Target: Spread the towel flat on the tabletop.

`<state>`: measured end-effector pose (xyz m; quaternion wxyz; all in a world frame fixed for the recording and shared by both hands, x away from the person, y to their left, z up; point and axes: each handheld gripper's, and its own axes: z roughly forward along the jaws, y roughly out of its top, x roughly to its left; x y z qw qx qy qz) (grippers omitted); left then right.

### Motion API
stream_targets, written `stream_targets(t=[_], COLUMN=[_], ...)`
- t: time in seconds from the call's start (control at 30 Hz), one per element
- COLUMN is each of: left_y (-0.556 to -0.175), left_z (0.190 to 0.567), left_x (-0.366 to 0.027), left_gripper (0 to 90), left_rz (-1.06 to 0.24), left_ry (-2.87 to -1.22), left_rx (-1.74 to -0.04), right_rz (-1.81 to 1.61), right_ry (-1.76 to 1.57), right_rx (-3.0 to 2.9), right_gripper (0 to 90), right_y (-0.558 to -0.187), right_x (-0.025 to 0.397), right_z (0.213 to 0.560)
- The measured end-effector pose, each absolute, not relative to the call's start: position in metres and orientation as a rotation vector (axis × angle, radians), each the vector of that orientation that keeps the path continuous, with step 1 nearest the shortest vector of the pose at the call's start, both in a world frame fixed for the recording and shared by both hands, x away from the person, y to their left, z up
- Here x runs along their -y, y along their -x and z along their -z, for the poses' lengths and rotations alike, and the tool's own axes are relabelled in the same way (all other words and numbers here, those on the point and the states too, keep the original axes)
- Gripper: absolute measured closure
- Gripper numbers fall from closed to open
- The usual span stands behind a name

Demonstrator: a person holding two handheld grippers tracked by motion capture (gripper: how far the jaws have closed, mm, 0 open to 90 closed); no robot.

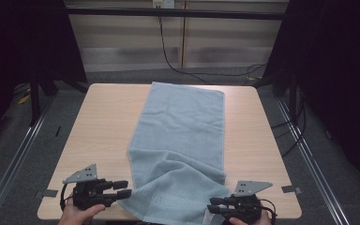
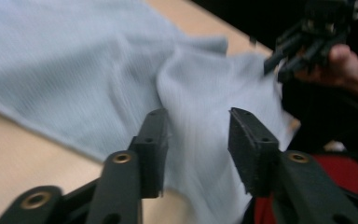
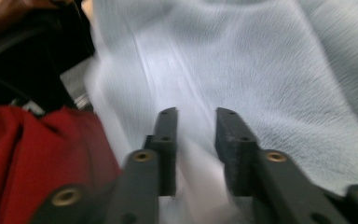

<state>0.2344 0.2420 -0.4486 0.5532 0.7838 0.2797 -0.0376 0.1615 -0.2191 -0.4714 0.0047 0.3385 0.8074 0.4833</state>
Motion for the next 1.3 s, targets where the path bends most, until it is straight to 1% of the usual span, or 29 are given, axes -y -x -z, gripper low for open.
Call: stream_targets(t=[0.07, 0.13, 0.2, 0.23, 0.27, 0.33, 0.4, 0.43, 0.53, 0.63, 0.67, 0.7, 0.73, 0.77, 0.8, 0.87, 1.1, 1.3], left_y=[-0.247, -0.262, -0.279, -0.289, -0.298, -0.316, -0.329, -0.334, -0.342, -0.339, -0.335, -0.333, -0.332, -0.33, -0.327, -0.323, -0.296, -0.269], left_z=[0.443, 0.444, 0.452, 0.457, 0.463, 0.472, 0.479, 0.483, 0.495, 0.504, 0.507, 0.506, 0.505, 0.506, 0.507, 0.506, 0.503, 0.498], left_x=[-0.242, -0.237, -0.228, -0.223, -0.218, -0.21, -0.204, -0.202, -0.193, -0.185, -0.184, -0.184, -0.184, -0.186, -0.188, -0.193, -0.201, -0.206], left_gripper=[52.8, 53.2, 55.0, 55.7, 56.4, 54.9, 54.0, 53.8, 50.5, 51.0, 55.6, 59.2, 67.2, 73.4, 77.9, 84.6, 86.2, 86.5], left_rz=[0.08, 0.066, 0.004, 0.026, 0.013, 0.039, -0.035, -0.015, -0.054, -0.056, -0.078, -0.085, -0.096, -0.102, -0.096, -0.082, -0.073, -0.011], left_ry=[-1.832, -1.875, -1.923, -1.939, -1.948, -1.968, -1.991, -1.991, -2.049, -2.117, -2.123, -2.131, -2.15, -2.15, -2.142, -2.148, -2.172, -2.178], left_rx=[-0.663, -0.682, -0.718, -0.732, -0.744, -0.747, -0.777, -0.788, -0.805, -0.787, -0.77, -0.756, -0.754, -0.751, -0.75, -0.75, -0.735, -0.706], right_rz=[-1.569, -1.589, -1.538, -1.512, -1.478, -1.426, -1.379, -1.372, -1.328, -1.289, -1.27, -1.255, -1.24, -1.222, -1.214, -1.219, -1.254, -1.229], right_ry=[-1.068, -1.069, -1.077, -1.081, -1.078, -1.103, -1.119, -1.128, -1.137, -1.145, -1.133, -1.13, -1.122, -1.1, -1.104, -1.097, -1.124, -1.105], right_rx=[-2.473, -2.423, -2.393, -2.392, -2.388, -2.384, -2.389, -2.395, -2.417, -2.449, -2.464, -2.471, -2.475, -2.479, -2.473, -2.475, -2.502, -2.545], right_gripper=[61.6, 61.1, 60.8, 60.7, 60.5, 59.4, 58.9, 58.0, 56.3, 57.8, 59.4, 64.6, 75.3, 80.1, 82.8, 84.7, 85.3, 84.9], right_y=[-0.167, -0.175, -0.189, -0.198, -0.208, -0.229, -0.248, -0.256, -0.272, -0.275, -0.274, -0.273, -0.271, -0.269, -0.267, -0.265, -0.256, -0.237], right_x=[0.225, 0.23, 0.23, 0.23, 0.229, 0.227, 0.225, 0.223, 0.217, 0.212, 0.211, 0.21, 0.209, 0.208, 0.208, 0.21, 0.213, 0.211], right_z=[0.462, 0.454, 0.451, 0.452, 0.454, 0.459, 0.465, 0.468, 0.476, 0.485, 0.487, 0.488, 0.49, 0.491, 0.491, 0.491, 0.494, 0.496])
